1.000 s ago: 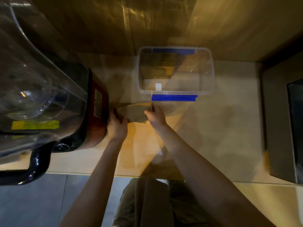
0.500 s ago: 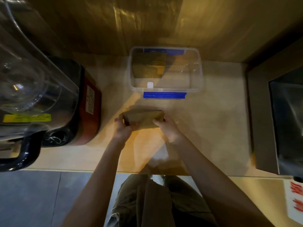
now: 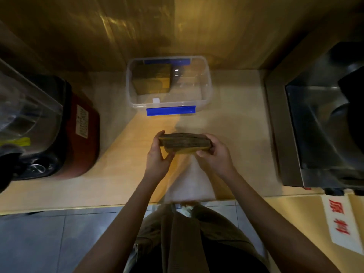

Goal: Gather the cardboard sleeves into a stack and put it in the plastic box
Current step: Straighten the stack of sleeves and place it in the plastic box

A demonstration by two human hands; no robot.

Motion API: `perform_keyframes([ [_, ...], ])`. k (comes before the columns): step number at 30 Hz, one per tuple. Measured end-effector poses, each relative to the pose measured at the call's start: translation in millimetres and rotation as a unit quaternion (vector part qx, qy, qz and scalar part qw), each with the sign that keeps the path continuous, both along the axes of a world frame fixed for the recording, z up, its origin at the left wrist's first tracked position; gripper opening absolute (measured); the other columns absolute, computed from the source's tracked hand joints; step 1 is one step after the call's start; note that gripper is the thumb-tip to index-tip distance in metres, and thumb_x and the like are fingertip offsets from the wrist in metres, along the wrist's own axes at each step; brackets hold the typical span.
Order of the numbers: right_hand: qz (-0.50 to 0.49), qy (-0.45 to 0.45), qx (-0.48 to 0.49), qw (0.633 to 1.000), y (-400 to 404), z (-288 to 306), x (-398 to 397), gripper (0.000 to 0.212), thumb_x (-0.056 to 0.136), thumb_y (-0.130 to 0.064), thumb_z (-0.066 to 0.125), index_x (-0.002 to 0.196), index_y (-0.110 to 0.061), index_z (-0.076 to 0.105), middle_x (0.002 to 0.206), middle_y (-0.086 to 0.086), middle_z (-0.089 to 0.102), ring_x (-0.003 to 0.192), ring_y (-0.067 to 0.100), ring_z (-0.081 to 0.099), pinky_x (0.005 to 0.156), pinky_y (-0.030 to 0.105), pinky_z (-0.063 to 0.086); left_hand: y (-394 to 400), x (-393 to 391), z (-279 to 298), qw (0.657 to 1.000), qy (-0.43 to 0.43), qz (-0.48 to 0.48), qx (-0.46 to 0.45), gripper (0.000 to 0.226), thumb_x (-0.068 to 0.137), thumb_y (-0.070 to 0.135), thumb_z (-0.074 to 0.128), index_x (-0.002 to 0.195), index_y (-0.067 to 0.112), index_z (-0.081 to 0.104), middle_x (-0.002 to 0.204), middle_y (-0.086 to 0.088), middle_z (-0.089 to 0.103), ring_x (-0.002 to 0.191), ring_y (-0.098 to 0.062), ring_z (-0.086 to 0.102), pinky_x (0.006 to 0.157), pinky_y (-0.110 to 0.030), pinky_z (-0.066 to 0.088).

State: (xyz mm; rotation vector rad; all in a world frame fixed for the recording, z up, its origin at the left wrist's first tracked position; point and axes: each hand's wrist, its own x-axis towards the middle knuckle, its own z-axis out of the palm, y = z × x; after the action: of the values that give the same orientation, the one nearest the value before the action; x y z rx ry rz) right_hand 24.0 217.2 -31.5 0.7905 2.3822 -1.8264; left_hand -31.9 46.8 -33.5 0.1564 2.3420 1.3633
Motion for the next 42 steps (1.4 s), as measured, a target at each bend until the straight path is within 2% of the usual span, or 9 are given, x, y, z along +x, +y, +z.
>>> perform_keyframes([
  [3, -0.012, -0.006, 0.007, 1.000, -6.7, -4.0, 13.9, 0.064, 0.077, 0.005, 0.063, 0.134, -0.008, 0.040, 0.127, 0.002, 0.051, 0.118, 0.010, 0.045, 0.090, 0.001, 0.036, 8.6, 8.5, -8.5, 1.000, -0.025, 0.009, -0.005, 0.075, 0.078, 0.003, 0.061, 0.140, 0.016, 0.023, 0.142, -0.011, 0.042, 0.131, -0.023, 0.040, 0.101, -0.021, 0.031],
  [7, -0.020, -0.036, 0.000, 0.999, -11.9, -16.0, 23.5, 0.065, 0.084, 0.000, 0.056, 0.141, -0.013, 0.029, 0.141, 0.006, 0.044, 0.125, 0.006, 0.038, 0.094, 0.008, 0.029, 17.3, 19.0, -16.1, 0.998, -0.057, 0.030, 0.005, 0.077, 0.077, -0.002, 0.060, 0.141, 0.016, 0.022, 0.143, -0.011, 0.040, 0.132, -0.025, 0.040, 0.108, -0.036, 0.036],
  [10, -0.035, -0.038, 0.005, 0.999, -13.8, -20.9, 24.4, 0.059, 0.084, 0.004, 0.053, 0.138, -0.012, 0.034, 0.139, 0.009, 0.047, 0.127, 0.017, 0.044, 0.094, 0.010, 0.032, 22.4, 24.1, -16.8, 0.996, -0.067, 0.053, 0.024, 0.073, 0.078, -0.004, 0.057, 0.140, 0.015, 0.024, 0.143, -0.011, 0.041, 0.130, -0.026, 0.042, 0.105, -0.033, 0.038],
  [14, -0.018, -0.034, 0.007, 0.999, -13.0, -19.4, 23.9, 0.062, 0.085, 0.007, 0.051, 0.139, -0.012, 0.030, 0.138, 0.011, 0.048, 0.121, 0.011, 0.044, 0.098, 0.017, 0.035, 22.9, 27.3, -13.8, 0.995, -0.046, 0.082, 0.014, 0.069, 0.081, -0.002, 0.055, 0.141, 0.015, 0.025, 0.142, -0.010, 0.043, 0.130, -0.024, 0.043, 0.102, -0.027, 0.035],
  [22, 0.027, -0.072, -0.001, 0.997, -12.2, -24.5, 23.8, 0.066, 0.087, 0.003, 0.049, 0.144, -0.011, 0.018, 0.139, 0.014, 0.045, 0.124, 0.021, 0.046, 0.095, 0.021, 0.035, 26.4, 36.2, -14.8, 0.984, -0.100, 0.138, 0.047, 0.068, 0.084, -0.005, 0.050, 0.143, 0.017, 0.023, 0.145, -0.011, 0.040, 0.132, -0.025, 0.041, 0.109, -0.041, 0.036],
  [28, 0.031, -0.072, 0.037, 0.996, -15.5, -23.4, 28.0, 0.065, 0.090, -0.004, 0.047, 0.145, -0.014, 0.013, 0.133, 0.013, 0.051, 0.118, 0.025, 0.052, 0.090, 0.025, 0.041, 16.0, 30.6, -15.3, 0.991, -0.089, 0.102, 0.007, 0.064, 0.084, -0.001, 0.052, 0.142, 0.014, 0.027, 0.141, -0.016, 0.046, 0.126, -0.027, 0.047, 0.106, -0.039, 0.040],
  [35, 0.098, -0.095, 0.124, 0.983, -2.2, -14.3, 17.5, 0.045, 0.088, -0.007, 0.050, 0.129, -0.014, 0.035, 0.119, 0.014, 0.060, 0.106, 0.029, 0.057, 0.080, 0.032, 0.045, 8.2, 14.7, -9.0, 0.996, -0.034, 0.019, -0.081, 0.048, 0.085, 0.007, 0.054, 0.131, 0.009, 0.043, 0.125, -0.016, 0.060, 0.114, -0.028, 0.056, 0.089, -0.028, 0.043],
  [39, 0.147, -0.090, 0.153, 0.973, 9.6, -1.7, 5.0, 0.038, 0.084, -0.009, 0.056, 0.119, -0.010, 0.043, 0.112, 0.016, 0.062, 0.103, 0.030, 0.058, 0.069, 0.023, 0.036, 0.8, 0.5, 6.5, 0.996, 0.007, -0.020, -0.087, 0.038, 0.078, 0.005, 0.063, 0.115, 0.007, 0.057, 0.113, -0.013, 0.067, 0.108, -0.024, 0.061, 0.086, -0.019, 0.041],
  [42, 0.193, -0.069, 0.176, 0.963, 15.7, 12.9, -12.2, 0.054, 0.083, -0.012, 0.058, 0.132, -0.009, 0.036, 0.127, 0.016, 0.055, 0.115, 0.030, 0.053, 0.087, 0.027, 0.040, -7.5, -21.2, 21.5, 0.993, 0.001, -0.065, -0.096, 0.040, 0.077, 0.011, 0.067, 0.115, 0.008, 0.057, 0.113, -0.010, 0.066, 0.104, -0.018, 0.061, 0.087, -0.019, 0.044],
])
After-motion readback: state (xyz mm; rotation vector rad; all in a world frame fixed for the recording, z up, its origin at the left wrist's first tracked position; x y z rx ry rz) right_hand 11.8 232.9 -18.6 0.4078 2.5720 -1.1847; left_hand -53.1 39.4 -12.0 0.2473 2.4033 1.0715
